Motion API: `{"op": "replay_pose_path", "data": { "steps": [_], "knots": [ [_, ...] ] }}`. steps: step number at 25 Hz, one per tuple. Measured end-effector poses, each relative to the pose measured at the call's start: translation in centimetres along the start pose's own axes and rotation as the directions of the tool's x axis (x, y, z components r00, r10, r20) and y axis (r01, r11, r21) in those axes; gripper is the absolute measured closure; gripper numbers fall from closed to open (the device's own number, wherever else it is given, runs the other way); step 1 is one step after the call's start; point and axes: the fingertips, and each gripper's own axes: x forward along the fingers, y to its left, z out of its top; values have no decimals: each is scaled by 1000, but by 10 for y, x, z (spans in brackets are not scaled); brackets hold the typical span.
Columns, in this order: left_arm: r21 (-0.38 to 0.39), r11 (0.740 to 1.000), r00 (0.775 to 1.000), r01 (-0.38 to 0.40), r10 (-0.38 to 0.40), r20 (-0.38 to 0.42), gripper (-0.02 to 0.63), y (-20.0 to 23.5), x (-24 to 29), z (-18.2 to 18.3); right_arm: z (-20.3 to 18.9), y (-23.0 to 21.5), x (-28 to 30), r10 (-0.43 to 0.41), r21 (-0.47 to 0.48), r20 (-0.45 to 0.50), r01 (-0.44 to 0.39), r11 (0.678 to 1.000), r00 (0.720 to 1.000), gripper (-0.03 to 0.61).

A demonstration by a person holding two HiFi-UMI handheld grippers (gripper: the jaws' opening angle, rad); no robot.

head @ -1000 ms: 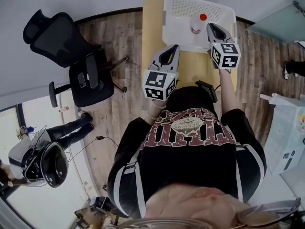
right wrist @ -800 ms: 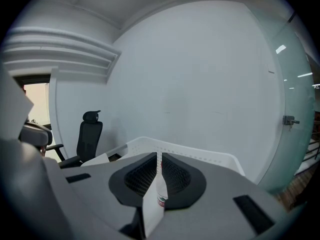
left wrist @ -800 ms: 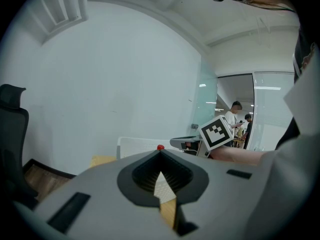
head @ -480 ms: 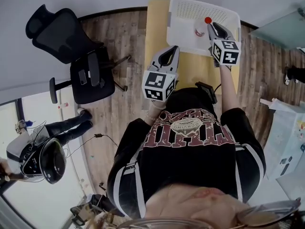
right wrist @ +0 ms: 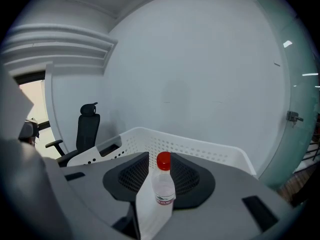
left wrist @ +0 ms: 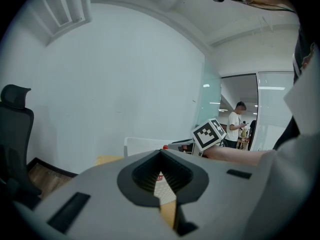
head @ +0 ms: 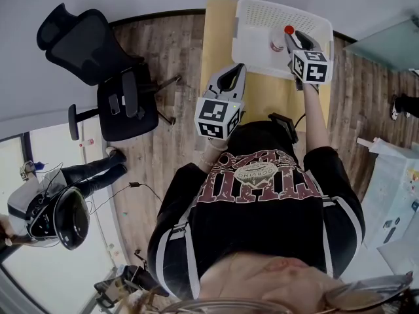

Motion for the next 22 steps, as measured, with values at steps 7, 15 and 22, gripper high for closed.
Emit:
{"op": "replay_pose_path", "data": {
  "steps": [7, 15, 22],
  "knots": [
    [-4, 1000, 1000, -6, 6, 6, 566, 2, 0, 1, -3, -8, 10, -2, 12, -44, 2, 1000, 999, 433],
    [-10, 1000, 1000, -20, 20, 9, 566, 6, -4, 1, -7, -12, 22, 3, -2, -93, -3, 1000, 996, 411],
    [-15, 1000, 1000, -26, 26, 6, 566, 7, -7, -1, -15, -13, 35, 28, -12, -143, -30, 999, 989, 388]
  ]
}}
